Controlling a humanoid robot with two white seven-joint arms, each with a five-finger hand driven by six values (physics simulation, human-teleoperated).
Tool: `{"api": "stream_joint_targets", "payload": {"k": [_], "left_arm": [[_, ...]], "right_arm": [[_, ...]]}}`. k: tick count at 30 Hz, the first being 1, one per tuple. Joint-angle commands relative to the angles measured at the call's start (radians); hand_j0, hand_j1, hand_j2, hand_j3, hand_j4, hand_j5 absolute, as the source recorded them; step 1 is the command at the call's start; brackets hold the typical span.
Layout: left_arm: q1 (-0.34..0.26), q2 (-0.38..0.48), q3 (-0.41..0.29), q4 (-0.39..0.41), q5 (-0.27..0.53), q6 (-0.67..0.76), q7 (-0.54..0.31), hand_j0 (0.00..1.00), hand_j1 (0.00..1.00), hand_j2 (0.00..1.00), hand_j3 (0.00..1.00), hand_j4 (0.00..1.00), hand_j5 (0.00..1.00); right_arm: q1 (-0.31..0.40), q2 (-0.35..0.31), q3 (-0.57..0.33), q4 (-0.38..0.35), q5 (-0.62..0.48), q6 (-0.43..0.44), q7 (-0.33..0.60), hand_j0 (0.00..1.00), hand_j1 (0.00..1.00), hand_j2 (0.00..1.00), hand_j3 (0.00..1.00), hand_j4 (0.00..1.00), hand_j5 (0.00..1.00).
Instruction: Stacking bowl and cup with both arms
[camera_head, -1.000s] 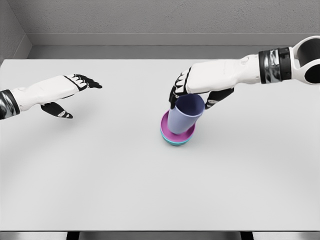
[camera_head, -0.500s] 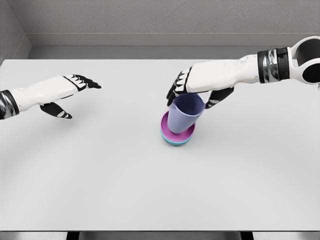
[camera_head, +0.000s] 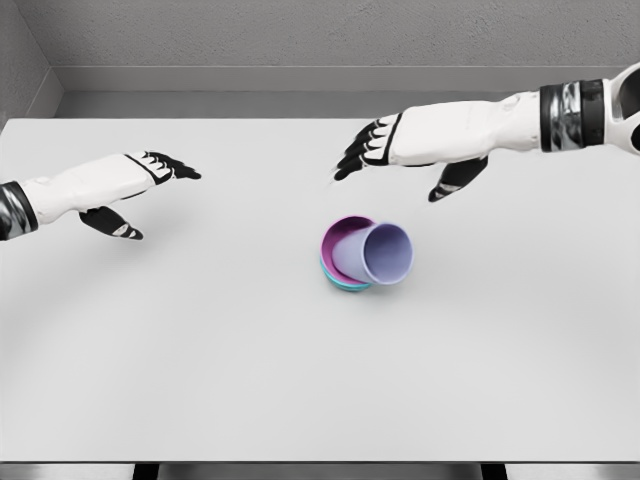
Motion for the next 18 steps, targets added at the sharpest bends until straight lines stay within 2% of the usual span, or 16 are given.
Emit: {"api": "stream_joint_targets", "payload": {"k": [1,5,7,9,11,18], "left_arm": [[0.000,0.001,-0.007,0.005,0.010,0.002,0.002,1.00,1.00,1.00,1.00,1.00,1.00],[0.000,0.001,-0.007,0.002,0.010,0.002,0.002,1.00,1.00,1.00,1.00,1.00,1.00],[0.000,0.001,-0.007,-0.001,0.011,0.002,0.003,1.00,1.00,1.00,1.00,1.00,1.00],[0.000,0.001,-0.007,-0.001,0.010,0.002,0.003,1.00,1.00,1.00,1.00,1.00,1.00],[0.000,0.001,-0.007,-0.001,0.010,0.002,0.003,1.00,1.00,1.00,1.00,1.00,1.00],[0.000,0.001,-0.007,-0.001,0.010,0.002,0.002,1.00,1.00,1.00,1.00,1.00,1.00]], "right_arm": [[0.000,-0.031,-0.013,0.021,-0.007,0.003,-0.003,1.00,1.00,1.00,1.00,1.00,1.00],[-0.002,-0.082,-0.015,0.064,-0.007,0.003,-0.003,1.00,1.00,1.00,1.00,1.00,1.00],[0.035,-0.109,-0.065,0.107,-0.007,0.003,-0.003,1.00,1.00,1.00,1.00,1.00,1.00],[0.051,-0.132,-0.071,0.150,-0.009,0.003,-0.005,1.00,1.00,1.00,1.00,1.00,1.00],[0.071,-0.151,-0.074,0.157,-0.009,0.003,-0.006,1.00,1.00,1.00,1.00,1.00,1.00],[0.087,-0.154,-0.079,0.173,-0.009,0.003,-0.006,1.00,1.00,1.00,1.00,1.00,1.00]]}}
